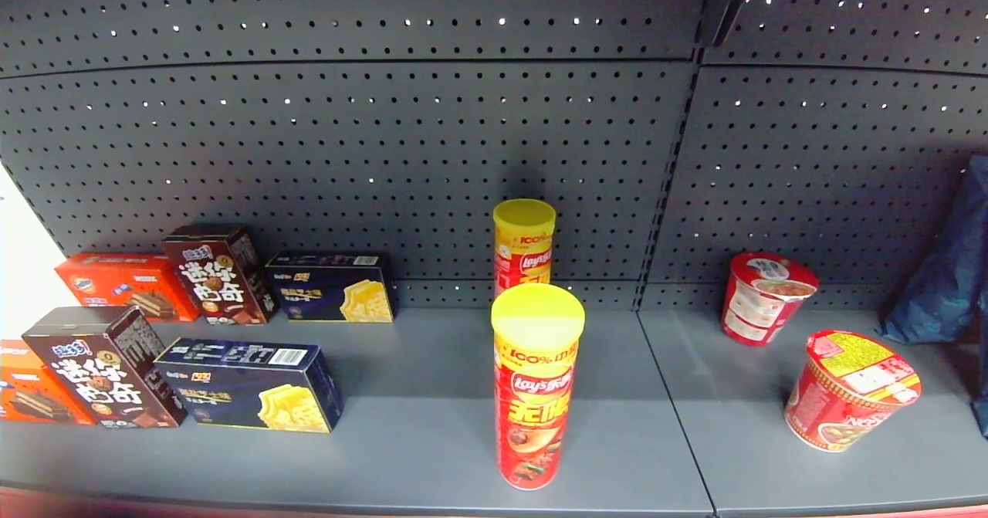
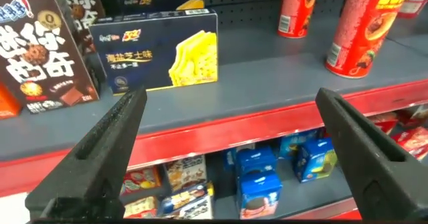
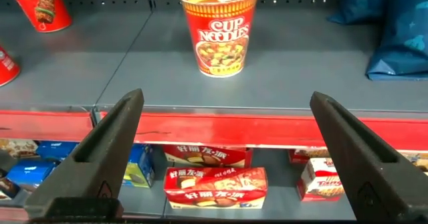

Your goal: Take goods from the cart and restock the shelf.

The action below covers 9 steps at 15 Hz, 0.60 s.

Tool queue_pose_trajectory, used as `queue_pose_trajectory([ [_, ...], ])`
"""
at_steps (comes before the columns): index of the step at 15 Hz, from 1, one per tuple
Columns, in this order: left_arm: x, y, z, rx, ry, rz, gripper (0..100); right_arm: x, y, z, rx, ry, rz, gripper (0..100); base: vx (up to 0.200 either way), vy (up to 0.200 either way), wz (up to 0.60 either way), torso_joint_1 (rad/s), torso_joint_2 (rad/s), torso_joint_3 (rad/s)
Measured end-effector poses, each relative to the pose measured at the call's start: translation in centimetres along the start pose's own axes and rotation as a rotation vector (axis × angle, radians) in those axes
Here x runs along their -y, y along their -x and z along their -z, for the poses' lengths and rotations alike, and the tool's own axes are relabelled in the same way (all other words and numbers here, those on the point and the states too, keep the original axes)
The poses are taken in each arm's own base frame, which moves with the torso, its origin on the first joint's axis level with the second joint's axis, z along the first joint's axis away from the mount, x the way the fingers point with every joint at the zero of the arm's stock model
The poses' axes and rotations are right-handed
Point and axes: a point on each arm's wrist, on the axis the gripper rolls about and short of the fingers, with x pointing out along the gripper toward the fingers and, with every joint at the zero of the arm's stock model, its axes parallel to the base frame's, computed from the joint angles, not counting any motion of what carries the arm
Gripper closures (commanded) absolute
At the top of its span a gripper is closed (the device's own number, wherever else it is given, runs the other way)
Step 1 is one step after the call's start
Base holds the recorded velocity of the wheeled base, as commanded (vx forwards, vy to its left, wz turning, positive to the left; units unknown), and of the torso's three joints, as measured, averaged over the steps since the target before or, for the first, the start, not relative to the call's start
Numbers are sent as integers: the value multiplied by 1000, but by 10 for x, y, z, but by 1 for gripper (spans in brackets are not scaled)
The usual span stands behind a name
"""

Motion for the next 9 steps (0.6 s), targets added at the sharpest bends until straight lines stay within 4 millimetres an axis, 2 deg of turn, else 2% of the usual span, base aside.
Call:
queue_pose_trajectory([
  [1,0,0,0,0,-4,3,0,0,0,0,0,0,0,0,0,200,0,-2,2,-2],
  [9,0,0,0,-1,1,14,0,0,0,0,-1,0,0,0,0,0,0,0,0,0],
])
